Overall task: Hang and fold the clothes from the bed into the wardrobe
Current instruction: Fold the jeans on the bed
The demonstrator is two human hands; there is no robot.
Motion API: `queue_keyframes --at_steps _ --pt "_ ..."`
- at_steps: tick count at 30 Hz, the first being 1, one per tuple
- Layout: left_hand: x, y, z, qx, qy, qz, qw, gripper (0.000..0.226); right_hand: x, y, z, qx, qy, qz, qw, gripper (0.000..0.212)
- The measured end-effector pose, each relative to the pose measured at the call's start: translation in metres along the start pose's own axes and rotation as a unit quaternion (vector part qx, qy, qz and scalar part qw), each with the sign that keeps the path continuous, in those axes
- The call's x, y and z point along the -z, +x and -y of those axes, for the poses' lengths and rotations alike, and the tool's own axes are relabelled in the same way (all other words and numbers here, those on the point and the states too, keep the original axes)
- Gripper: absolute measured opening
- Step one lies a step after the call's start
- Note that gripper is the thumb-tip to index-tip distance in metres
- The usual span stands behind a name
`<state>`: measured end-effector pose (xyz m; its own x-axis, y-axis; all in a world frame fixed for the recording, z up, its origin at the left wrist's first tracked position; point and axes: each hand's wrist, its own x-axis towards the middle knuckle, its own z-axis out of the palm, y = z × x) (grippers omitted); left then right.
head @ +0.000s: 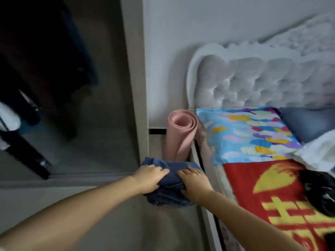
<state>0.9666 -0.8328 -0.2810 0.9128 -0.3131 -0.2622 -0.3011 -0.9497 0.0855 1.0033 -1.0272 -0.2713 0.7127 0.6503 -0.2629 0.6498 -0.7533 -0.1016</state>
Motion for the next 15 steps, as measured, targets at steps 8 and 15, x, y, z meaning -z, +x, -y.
queue_keyframes --at_steps 8,15 --pt "-0.042 -0.161 0.19 0.128 -0.063 0.017 0.99 0.05 -0.004 0.128 0.215 0.135 0.0 0.066 0.989 0.04" --pt "-0.069 -0.18 0.275 0.164 -0.106 -0.01 0.981 0.053 -0.007 0.213 0.272 0.182 -0.041 0.109 0.976 0.058"
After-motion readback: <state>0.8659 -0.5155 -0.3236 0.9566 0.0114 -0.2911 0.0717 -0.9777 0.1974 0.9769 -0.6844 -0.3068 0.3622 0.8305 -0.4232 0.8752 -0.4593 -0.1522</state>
